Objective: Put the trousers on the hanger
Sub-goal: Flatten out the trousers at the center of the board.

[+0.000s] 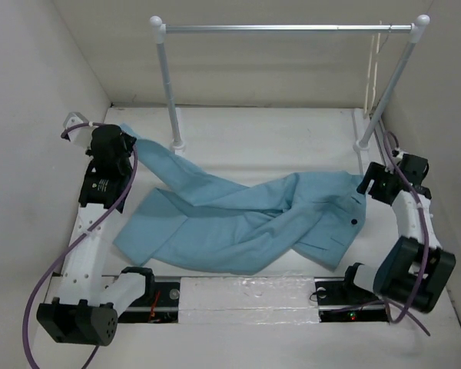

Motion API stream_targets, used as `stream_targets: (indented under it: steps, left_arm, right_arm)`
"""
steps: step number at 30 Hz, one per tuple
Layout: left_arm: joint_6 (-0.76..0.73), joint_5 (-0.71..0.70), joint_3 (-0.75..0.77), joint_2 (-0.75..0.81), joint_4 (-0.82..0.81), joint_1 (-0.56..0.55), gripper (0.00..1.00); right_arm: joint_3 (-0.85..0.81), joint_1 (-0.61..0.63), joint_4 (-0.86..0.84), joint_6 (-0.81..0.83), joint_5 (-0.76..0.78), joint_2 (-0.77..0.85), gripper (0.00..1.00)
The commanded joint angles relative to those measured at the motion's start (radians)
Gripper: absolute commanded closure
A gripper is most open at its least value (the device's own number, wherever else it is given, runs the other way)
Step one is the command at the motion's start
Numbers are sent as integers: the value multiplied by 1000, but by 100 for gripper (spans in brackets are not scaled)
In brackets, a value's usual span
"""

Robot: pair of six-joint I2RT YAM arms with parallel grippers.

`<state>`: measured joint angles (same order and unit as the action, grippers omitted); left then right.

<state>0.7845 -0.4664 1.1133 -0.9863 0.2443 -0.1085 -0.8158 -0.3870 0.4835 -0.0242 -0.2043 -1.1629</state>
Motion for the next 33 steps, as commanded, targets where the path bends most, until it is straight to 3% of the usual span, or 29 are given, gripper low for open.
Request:
stream_targets:
  steps: [1,3,8,13,14,15,17,18,19,23,27,30,33]
  left_arm:
    - [-33,-1,77,-6,-33,26,100]
    - [-47,-35,101,-15,-16,26,100]
    - [-129,-77,71,11,-36,26,100]
    - [-165,-97,51,-3,-60,26,100]
    - [-171,-98,57,-17,-60,26,100]
    - [-186,-110,65,-23,-50,26,100]
    - [-205,-127,91,-35,-39,26,100]
    - [-223,-147,105,-38,-19,26,100]
    - [-234,-156,127,-38,-11,26,100]
    - [-275,-186,178,-20,47,26,100]
    - [-303,-207,197,18,145,26,100]
    - [-358,-241,174,57,156,26,100]
    - [-395,-258,166,9,182,26,100]
  right_arm:
    - [-38,-84,-115,1,-81,-168,20]
    - [-86,-99,-129,67,-148,-304,19]
    - [-89,-154,-176,96,-239,-435,19]
    - [-86,-154,-206,101,-288,-504,28]
    - [-73,-154,-220,86,-294,-517,33]
    - [-68,-154,-241,81,-322,-523,49]
    - [-54,-154,-255,76,-354,-518,70]
    - [-49,-154,-267,79,-380,-502,95]
    - [-48,-165,-257,87,-385,-474,100]
    - [-74,-176,-137,107,-305,-212,100]
    - [-180,-176,56,119,-104,-3,100]
    - [-198,-176,38,106,-41,-10,100]
    - [-267,-191,-47,47,-17,-122,100]
